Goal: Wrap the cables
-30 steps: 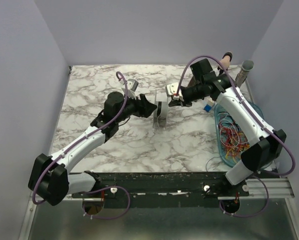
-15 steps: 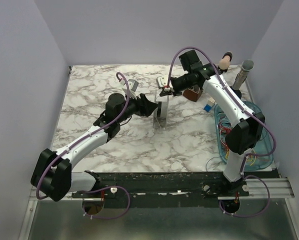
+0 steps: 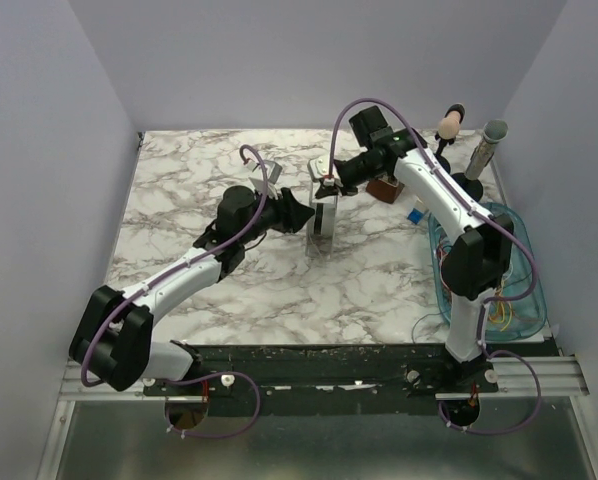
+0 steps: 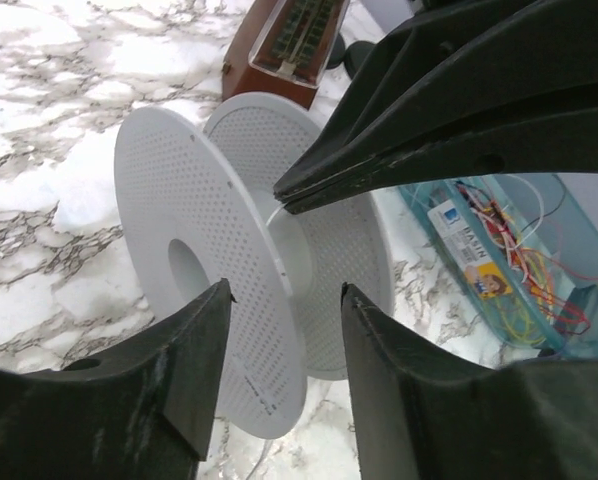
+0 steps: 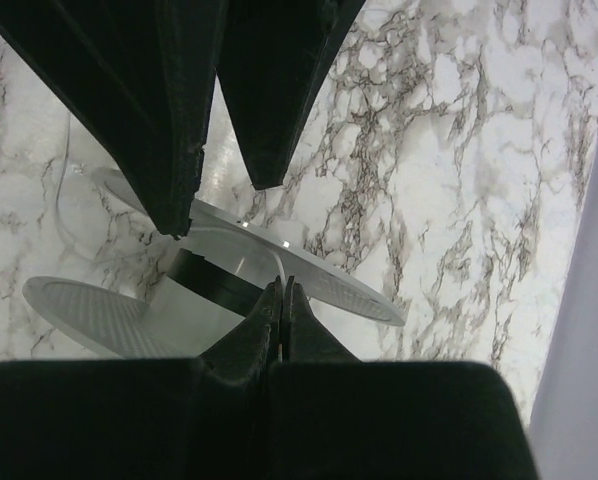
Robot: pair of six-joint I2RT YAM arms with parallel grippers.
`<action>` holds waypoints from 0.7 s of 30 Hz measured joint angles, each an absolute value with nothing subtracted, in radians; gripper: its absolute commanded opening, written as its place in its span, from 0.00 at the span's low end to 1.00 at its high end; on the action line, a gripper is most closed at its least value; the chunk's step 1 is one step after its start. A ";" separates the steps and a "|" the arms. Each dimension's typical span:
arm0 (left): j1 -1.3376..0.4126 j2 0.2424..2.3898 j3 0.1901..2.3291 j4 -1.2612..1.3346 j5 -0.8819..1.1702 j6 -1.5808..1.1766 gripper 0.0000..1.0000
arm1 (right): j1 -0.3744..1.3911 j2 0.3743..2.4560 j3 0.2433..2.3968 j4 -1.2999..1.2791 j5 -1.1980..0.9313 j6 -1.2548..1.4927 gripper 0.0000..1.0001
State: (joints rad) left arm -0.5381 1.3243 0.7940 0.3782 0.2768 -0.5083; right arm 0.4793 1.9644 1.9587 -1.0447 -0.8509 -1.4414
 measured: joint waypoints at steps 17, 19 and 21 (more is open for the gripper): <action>-0.563 1.368 0.833 0.295 0.237 -0.389 0.56 | 0.484 2.000 1.927 -1.021 -0.859 -1.457 0.01; -0.566 1.377 0.837 0.295 0.236 -0.388 0.56 | 0.485 2.003 1.927 -1.011 -0.860 -1.455 0.01; -0.572 1.389 0.838 0.297 0.233 -0.385 0.55 | 0.485 2.003 1.926 -1.003 -0.862 -1.451 0.01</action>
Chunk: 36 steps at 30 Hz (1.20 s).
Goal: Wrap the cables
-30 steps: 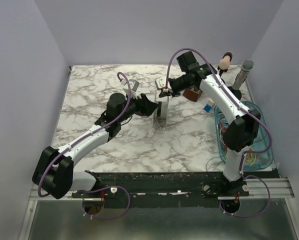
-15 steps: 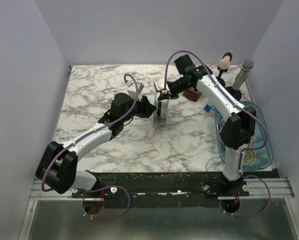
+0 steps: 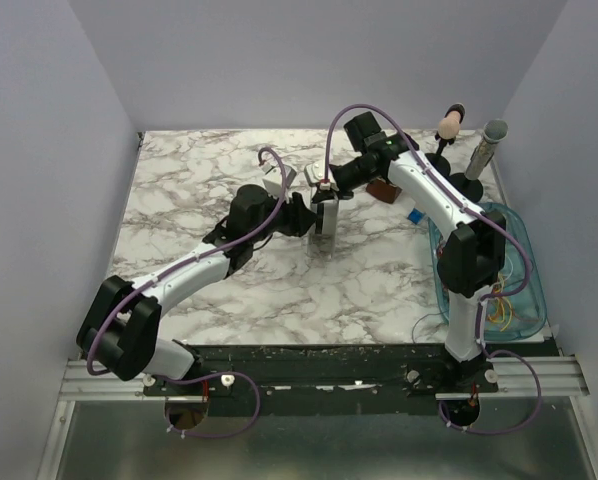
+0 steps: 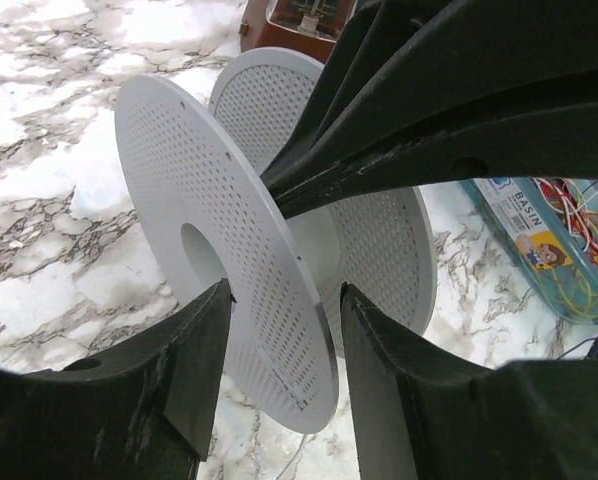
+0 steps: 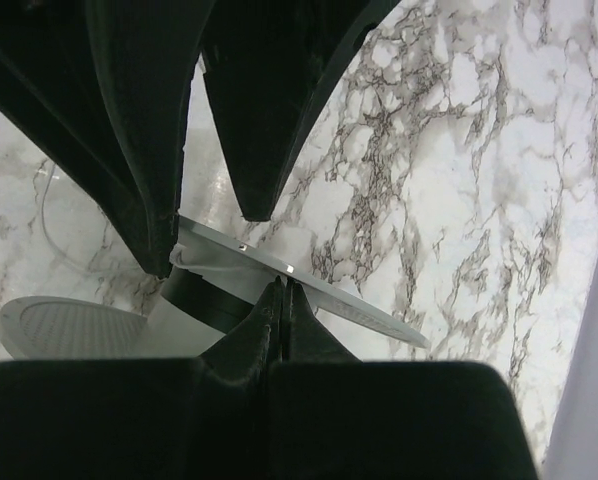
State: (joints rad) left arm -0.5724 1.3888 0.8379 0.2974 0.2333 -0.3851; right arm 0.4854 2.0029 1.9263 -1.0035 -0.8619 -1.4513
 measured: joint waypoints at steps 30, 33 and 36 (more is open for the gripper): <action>-0.610 1.464 0.913 0.236 0.107 -0.226 0.00 | 0.500 1.968 1.854 -0.889 -0.922 -1.234 0.01; -0.610 1.456 0.904 0.236 0.120 -0.223 0.23 | 0.494 1.958 1.841 -0.881 -0.920 -1.204 0.01; -0.609 1.446 0.889 0.243 0.150 -0.205 0.38 | 0.491 1.952 1.834 -0.885 -0.915 -1.179 0.01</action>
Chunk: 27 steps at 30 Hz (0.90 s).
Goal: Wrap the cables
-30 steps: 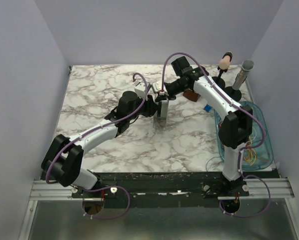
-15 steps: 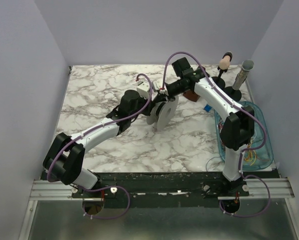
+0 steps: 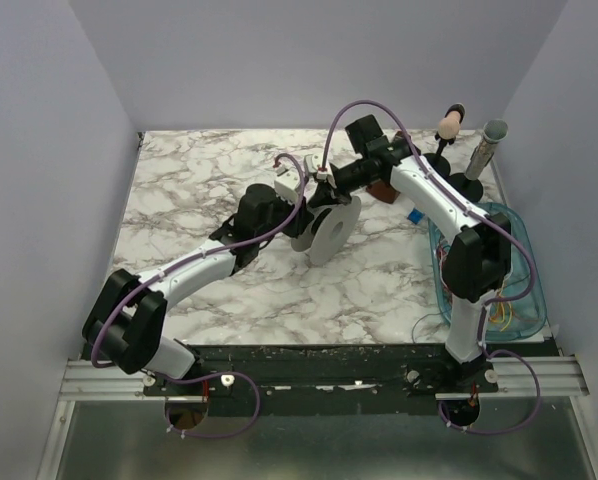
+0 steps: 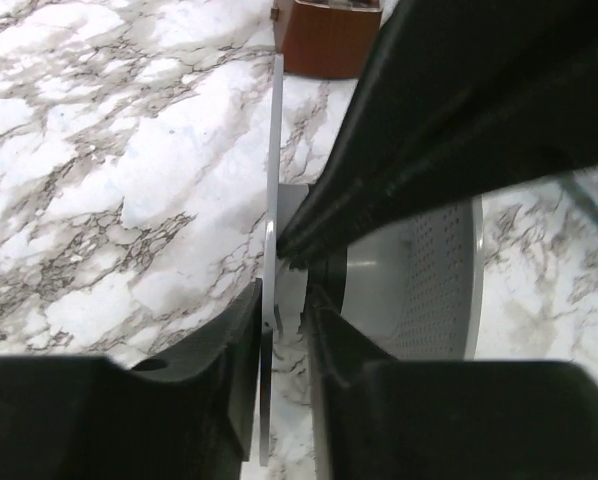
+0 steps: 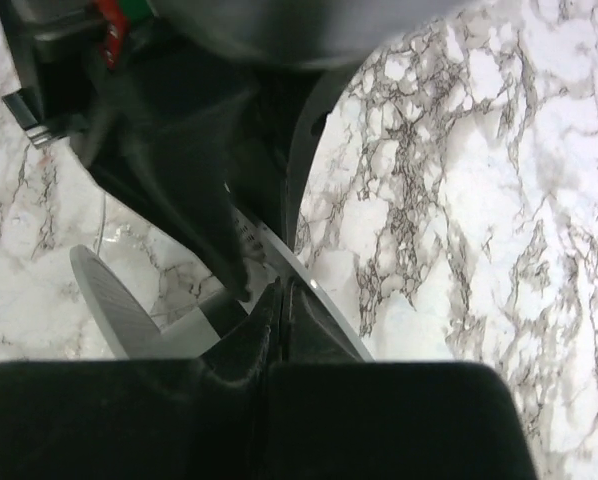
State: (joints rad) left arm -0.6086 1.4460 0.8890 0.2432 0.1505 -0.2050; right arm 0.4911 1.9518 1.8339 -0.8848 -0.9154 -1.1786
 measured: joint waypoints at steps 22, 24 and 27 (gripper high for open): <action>-0.611 1.520 0.885 0.311 0.337 -0.040 0.39 | 0.447 1.937 1.764 -0.948 -0.879 -1.194 0.01; -0.611 1.540 0.887 0.316 0.346 -0.031 0.37 | 0.445 1.937 1.762 -0.947 -0.879 -1.194 0.01; -0.611 1.553 0.889 0.329 0.352 -0.025 0.27 | 0.442 1.928 1.747 -0.945 -0.879 -1.193 0.01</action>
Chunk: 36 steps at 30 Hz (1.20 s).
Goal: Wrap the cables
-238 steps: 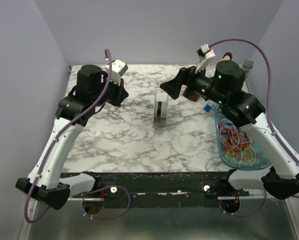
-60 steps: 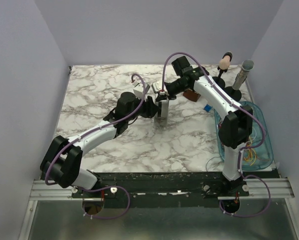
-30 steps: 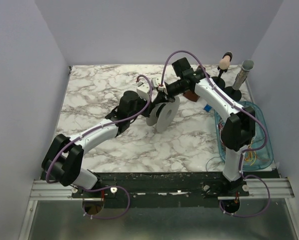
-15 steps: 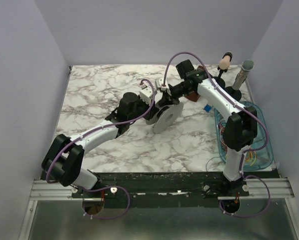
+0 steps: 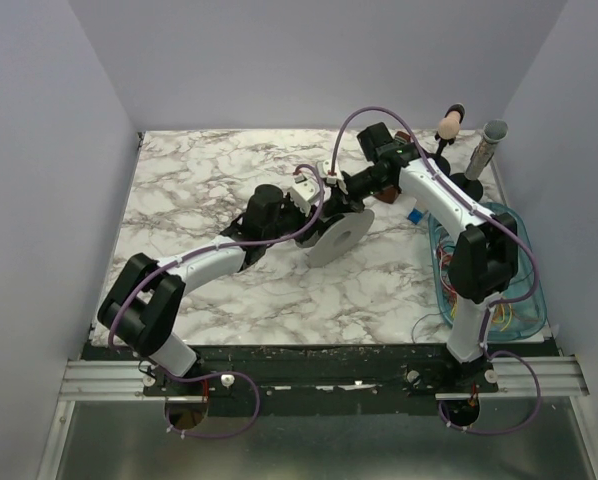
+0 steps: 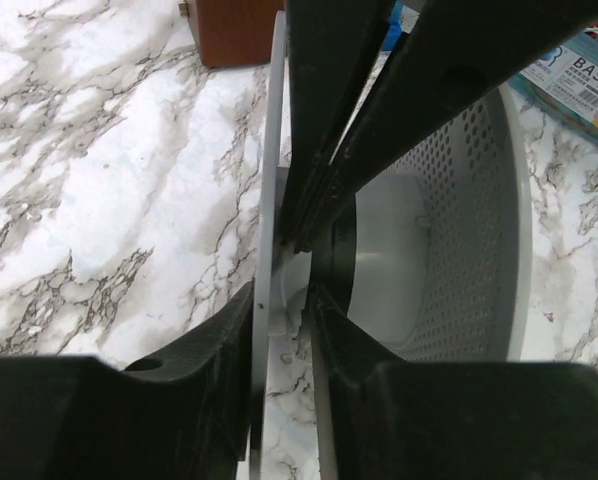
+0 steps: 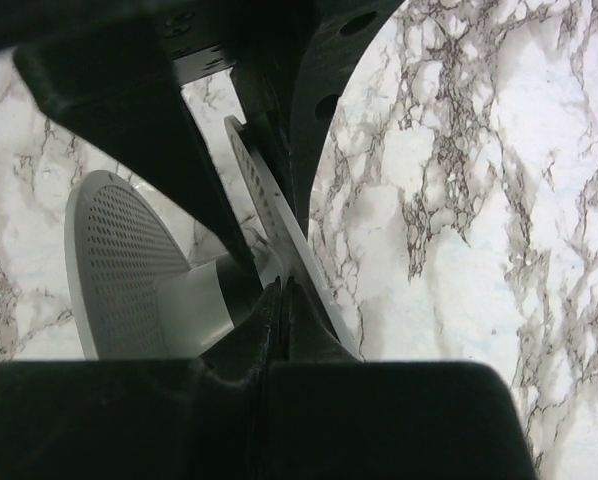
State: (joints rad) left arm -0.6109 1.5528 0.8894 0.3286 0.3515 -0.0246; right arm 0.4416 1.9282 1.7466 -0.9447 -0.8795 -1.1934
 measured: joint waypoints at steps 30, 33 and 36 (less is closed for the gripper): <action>-0.626 1.517 0.871 0.310 0.279 -0.052 0.00 | 0.432 1.748 1.629 -0.752 -0.845 -0.904 0.43; -0.630 1.491 0.864 0.286 0.272 -0.067 0.00 | 0.424 1.694 1.584 -0.644 -0.834 -0.801 0.45; -0.631 1.463 0.862 0.258 0.261 -0.091 0.00 | 0.417 1.661 1.563 -0.570 -0.835 -0.719 0.47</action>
State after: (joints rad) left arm -0.6308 1.4631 0.8616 0.2584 0.2607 -0.0910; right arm 0.4168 1.6608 1.5631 -0.5705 -0.8349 -0.7193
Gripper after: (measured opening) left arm 0.031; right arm 0.449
